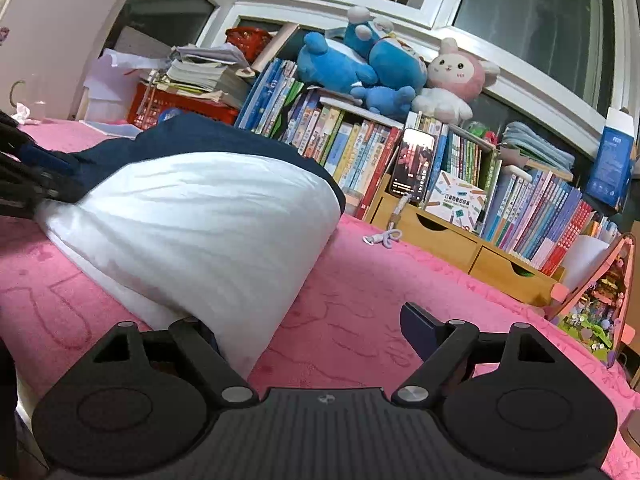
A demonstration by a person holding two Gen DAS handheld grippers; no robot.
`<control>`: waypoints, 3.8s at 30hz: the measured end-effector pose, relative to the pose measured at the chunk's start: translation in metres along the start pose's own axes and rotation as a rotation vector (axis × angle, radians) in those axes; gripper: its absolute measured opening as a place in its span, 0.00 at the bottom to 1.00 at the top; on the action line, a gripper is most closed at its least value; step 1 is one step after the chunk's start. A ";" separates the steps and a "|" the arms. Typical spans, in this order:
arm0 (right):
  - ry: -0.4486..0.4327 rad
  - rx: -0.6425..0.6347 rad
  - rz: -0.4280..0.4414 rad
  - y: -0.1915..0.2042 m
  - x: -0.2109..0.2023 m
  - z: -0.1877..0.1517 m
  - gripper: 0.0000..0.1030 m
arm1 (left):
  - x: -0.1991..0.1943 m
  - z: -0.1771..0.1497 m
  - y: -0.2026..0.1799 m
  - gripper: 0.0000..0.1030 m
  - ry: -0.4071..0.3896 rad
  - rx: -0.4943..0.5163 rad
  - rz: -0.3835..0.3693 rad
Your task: Fold clothes
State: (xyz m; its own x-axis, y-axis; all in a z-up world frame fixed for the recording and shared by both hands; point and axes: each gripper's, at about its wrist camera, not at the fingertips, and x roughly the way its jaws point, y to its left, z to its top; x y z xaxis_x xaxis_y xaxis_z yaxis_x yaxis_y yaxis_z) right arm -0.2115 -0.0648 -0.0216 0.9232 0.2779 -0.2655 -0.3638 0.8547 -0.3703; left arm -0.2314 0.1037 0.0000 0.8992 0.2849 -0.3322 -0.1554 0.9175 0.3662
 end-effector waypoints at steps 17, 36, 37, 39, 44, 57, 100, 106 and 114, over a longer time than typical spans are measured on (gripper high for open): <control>0.025 0.178 0.165 -0.024 0.006 -0.003 0.57 | -0.047 0.035 -0.054 0.46 -0.269 0.329 -0.174; 0.016 0.310 0.319 -0.039 0.006 -0.007 0.31 | 0.001 0.039 -0.105 0.40 -0.268 0.580 -0.174; 0.015 0.316 0.321 -0.039 0.006 -0.008 0.31 | 0.003 0.036 -0.110 0.50 -0.293 0.606 -0.118; 0.015 0.329 0.325 -0.040 0.006 -0.009 0.31 | 0.004 0.030 -0.117 0.72 -0.340 0.640 -0.043; 0.020 0.339 0.328 -0.041 0.008 -0.010 0.31 | 0.002 0.024 -0.117 0.74 -0.385 0.669 -0.103; 0.030 0.415 0.363 -0.050 0.014 -0.011 0.32 | -0.018 0.024 -0.111 0.84 -0.281 0.775 -0.286; 0.016 0.286 0.274 -0.037 0.009 -0.012 0.46 | 0.010 -0.011 -0.040 0.08 0.057 0.576 -0.027; 0.012 0.046 0.195 -0.027 0.004 -0.002 0.58 | 0.010 -0.012 -0.040 0.06 0.048 0.582 -0.040; -0.006 -0.034 0.206 -0.014 -0.004 0.002 0.57 | 0.010 -0.014 -0.034 0.05 0.040 0.546 -0.042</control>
State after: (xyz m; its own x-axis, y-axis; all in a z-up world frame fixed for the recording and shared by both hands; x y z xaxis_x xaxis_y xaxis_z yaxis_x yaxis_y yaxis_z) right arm -0.2099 -0.0774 -0.0136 0.8295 0.4482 -0.3332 -0.5490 0.7640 -0.3389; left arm -0.2228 0.0790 -0.0282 0.8823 0.2708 -0.3850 0.1248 0.6541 0.7460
